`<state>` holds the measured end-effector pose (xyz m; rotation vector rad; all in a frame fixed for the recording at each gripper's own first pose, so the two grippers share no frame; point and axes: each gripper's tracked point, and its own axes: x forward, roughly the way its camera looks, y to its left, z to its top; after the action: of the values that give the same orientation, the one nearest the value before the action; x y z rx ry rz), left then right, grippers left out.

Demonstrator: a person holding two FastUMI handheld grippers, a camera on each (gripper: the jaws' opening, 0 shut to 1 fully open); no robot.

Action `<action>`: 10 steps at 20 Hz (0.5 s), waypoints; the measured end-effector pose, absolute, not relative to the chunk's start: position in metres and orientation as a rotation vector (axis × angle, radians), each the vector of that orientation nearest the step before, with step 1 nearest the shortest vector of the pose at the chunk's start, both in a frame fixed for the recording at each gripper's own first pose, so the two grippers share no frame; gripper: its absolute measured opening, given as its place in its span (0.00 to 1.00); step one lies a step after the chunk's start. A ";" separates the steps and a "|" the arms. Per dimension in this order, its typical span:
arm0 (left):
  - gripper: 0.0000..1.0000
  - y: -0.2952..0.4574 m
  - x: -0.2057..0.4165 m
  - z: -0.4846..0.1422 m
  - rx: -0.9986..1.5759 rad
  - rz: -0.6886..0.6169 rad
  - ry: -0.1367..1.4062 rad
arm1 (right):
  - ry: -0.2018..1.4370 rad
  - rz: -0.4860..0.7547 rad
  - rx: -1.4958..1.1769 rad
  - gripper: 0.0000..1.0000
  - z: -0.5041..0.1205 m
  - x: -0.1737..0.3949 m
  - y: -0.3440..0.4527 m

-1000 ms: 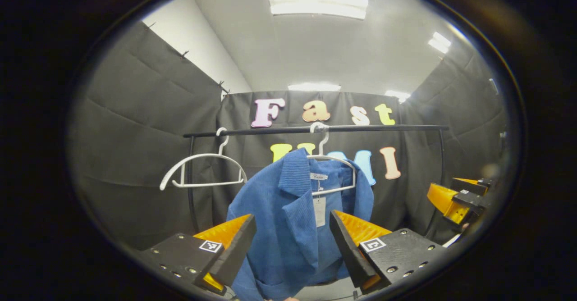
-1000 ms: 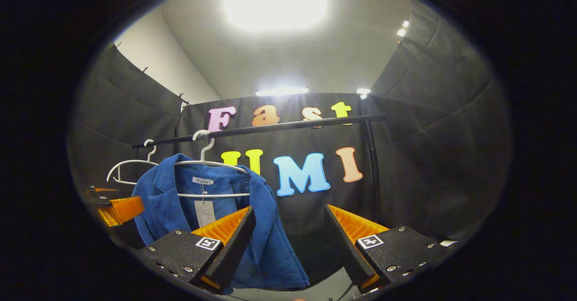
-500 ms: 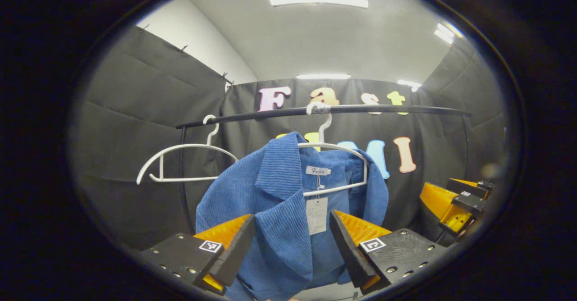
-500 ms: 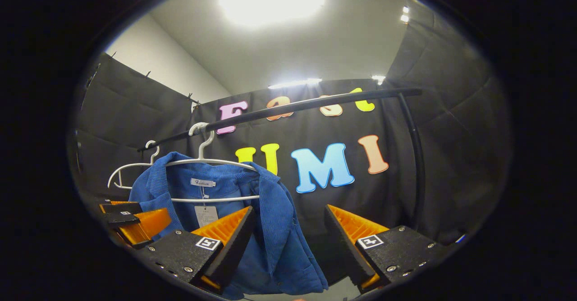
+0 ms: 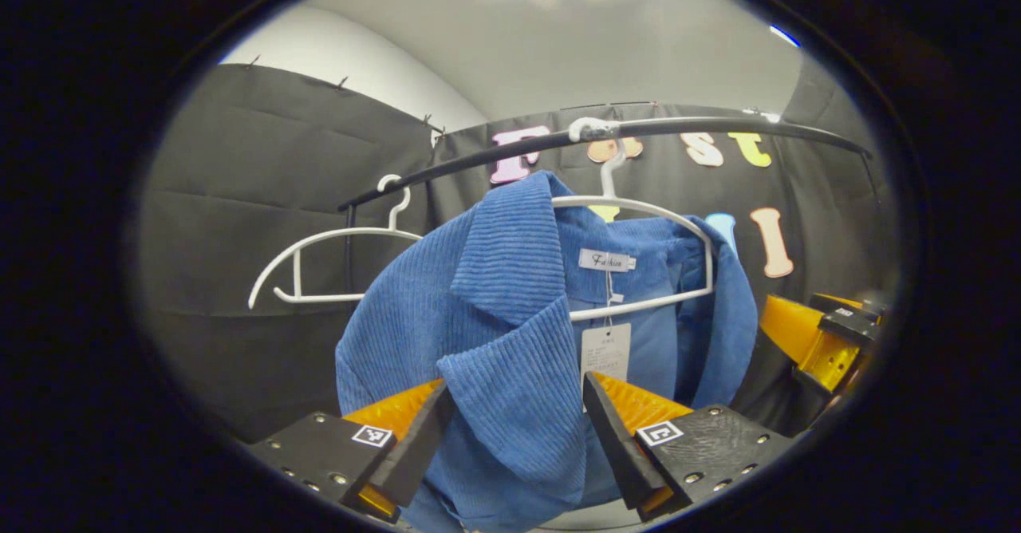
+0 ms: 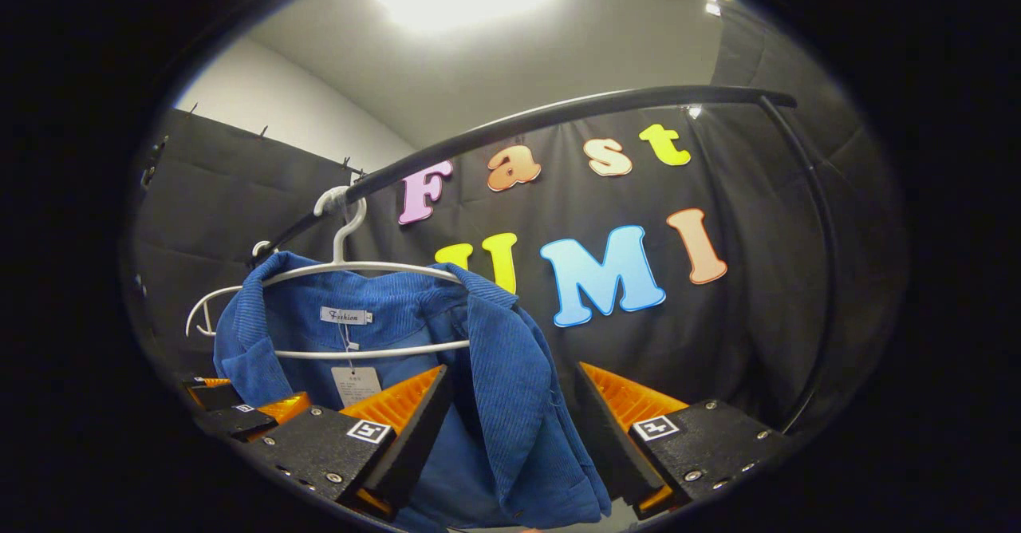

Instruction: Grasp the clothes on the hanger with both hands and then place them into the laundry hamper below.

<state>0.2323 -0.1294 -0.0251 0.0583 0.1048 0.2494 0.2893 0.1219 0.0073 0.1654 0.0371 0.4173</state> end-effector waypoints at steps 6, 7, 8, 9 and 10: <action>0.99 -0.118 0.243 -0.032 0.066 0.295 0.110 | 0.125 0.454 0.157 0.94 -0.026 0.317 0.143; 0.89 -0.113 0.241 -0.031 0.070 0.318 0.105 | 0.149 0.462 0.153 0.94 -0.034 0.319 0.147; 0.79 -0.113 0.240 -0.032 0.068 0.313 0.107 | 0.173 0.465 0.148 0.94 -0.043 0.321 0.149; 0.69 -0.112 0.240 -0.033 0.068 0.313 0.111 | 0.191 0.463 0.143 0.94 -0.051 0.323 0.149; 0.58 -0.111 0.237 -0.032 0.070 0.312 0.111 | 0.201 0.463 0.142 0.94 -0.056 0.323 0.149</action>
<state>0.2374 -0.1112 -0.0321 0.0700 0.1107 0.3118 0.3228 0.1490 -0.0564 0.1420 0.2009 0.4627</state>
